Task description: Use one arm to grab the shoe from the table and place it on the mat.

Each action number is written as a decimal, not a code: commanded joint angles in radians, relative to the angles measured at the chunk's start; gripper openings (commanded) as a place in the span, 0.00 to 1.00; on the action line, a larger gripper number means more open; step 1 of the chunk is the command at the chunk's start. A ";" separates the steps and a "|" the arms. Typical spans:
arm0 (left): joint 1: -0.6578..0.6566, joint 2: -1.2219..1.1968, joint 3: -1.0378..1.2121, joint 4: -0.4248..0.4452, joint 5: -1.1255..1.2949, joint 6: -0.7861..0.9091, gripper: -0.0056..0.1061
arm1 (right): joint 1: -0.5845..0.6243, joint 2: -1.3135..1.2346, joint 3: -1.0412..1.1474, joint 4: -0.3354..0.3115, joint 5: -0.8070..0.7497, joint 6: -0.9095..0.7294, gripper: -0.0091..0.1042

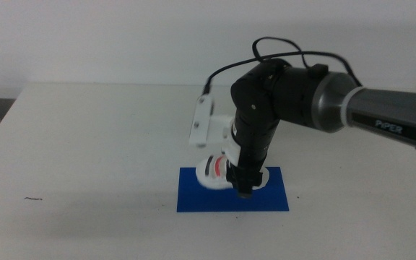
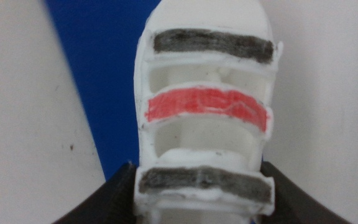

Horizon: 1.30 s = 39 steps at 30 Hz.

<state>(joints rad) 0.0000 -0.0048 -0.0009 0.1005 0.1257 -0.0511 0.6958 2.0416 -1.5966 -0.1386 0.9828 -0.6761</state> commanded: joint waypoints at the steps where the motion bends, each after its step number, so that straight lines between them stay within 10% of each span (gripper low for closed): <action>1: 0.000 0.005 0.001 -0.004 -0.011 -0.003 0.89 | 0.000 0.014 -0.002 0.018 -0.016 -0.188 0.06; 12: 0.000 0.005 0.001 -0.004 -0.011 -0.003 0.89 | -0.007 0.061 -0.002 0.049 -0.014 -0.176 0.15; 18: 0.000 0.005 0.001 -0.004 -0.011 -0.003 0.89 | -0.009 0.025 0.058 0.042 -0.125 -0.165 0.90; 23: 0.000 0.005 0.001 -0.004 -0.011 -0.003 0.89 | -0.052 -0.234 0.311 0.053 -0.332 -0.041 0.89; 32: 0.000 0.005 0.001 -0.004 -0.011 -0.003 0.89 | -0.274 -1.075 0.928 0.010 -0.603 0.783 0.89; 39: 0.000 0.005 0.001 -0.004 -0.011 -0.003 0.89 | -0.543 -1.557 1.250 0.014 -0.676 0.666 0.87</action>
<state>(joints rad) 0.0000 -0.0048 -0.0009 0.1005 0.1257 -0.0511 0.1970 0.5652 -0.4070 -0.1239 0.3495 0.0369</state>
